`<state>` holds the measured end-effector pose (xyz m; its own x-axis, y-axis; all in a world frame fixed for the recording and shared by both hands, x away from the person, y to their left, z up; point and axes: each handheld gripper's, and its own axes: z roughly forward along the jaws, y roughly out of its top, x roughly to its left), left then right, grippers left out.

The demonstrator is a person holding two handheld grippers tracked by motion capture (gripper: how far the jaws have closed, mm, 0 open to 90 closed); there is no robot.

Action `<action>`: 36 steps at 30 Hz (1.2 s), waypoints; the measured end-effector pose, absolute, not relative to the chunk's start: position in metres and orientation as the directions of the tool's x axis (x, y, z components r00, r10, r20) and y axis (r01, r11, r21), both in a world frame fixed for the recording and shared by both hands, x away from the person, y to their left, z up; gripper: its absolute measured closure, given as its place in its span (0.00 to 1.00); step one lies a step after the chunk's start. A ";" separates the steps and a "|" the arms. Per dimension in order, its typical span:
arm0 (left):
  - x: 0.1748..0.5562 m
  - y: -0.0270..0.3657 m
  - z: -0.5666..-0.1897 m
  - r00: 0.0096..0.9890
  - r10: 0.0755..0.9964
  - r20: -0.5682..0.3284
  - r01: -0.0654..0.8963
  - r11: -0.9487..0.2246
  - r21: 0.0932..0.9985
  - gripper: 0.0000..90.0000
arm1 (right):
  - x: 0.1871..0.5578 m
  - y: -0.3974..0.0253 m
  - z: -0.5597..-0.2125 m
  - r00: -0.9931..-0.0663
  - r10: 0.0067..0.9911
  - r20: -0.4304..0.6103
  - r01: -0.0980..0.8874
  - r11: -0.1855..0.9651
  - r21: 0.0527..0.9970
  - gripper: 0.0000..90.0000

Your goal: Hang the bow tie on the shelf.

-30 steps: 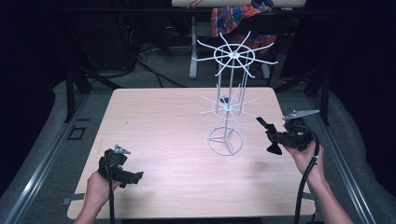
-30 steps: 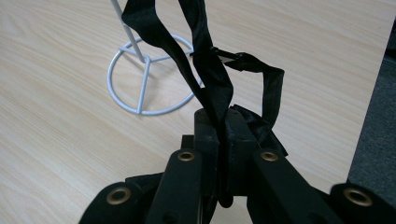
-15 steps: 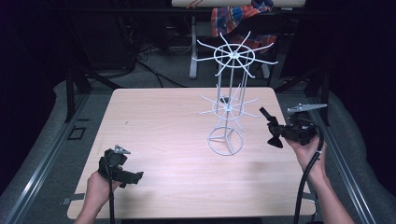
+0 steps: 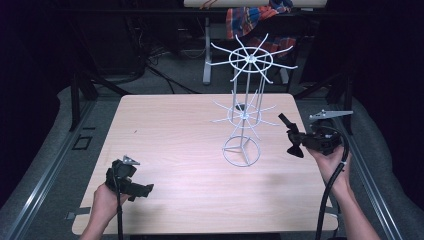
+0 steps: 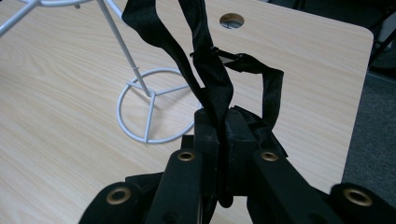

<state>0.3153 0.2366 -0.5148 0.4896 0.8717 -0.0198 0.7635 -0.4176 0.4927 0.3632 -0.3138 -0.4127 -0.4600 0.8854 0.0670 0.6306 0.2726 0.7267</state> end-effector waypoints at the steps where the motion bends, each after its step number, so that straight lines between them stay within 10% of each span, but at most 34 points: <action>1: 0.315 0.237 -0.515 0.490 0.871 -0.020 0.764 -0.418 0.491 0.00 | 0.363 -0.313 -0.412 -0.464 0.884 0.063 0.632 0.280 0.723 0.95; 36: 0.315 0.237 -0.515 0.491 0.871 -0.019 0.764 -0.420 0.490 0.00 | 0.367 -0.285 -0.414 -0.498 0.867 0.008 0.631 0.356 0.689 0.95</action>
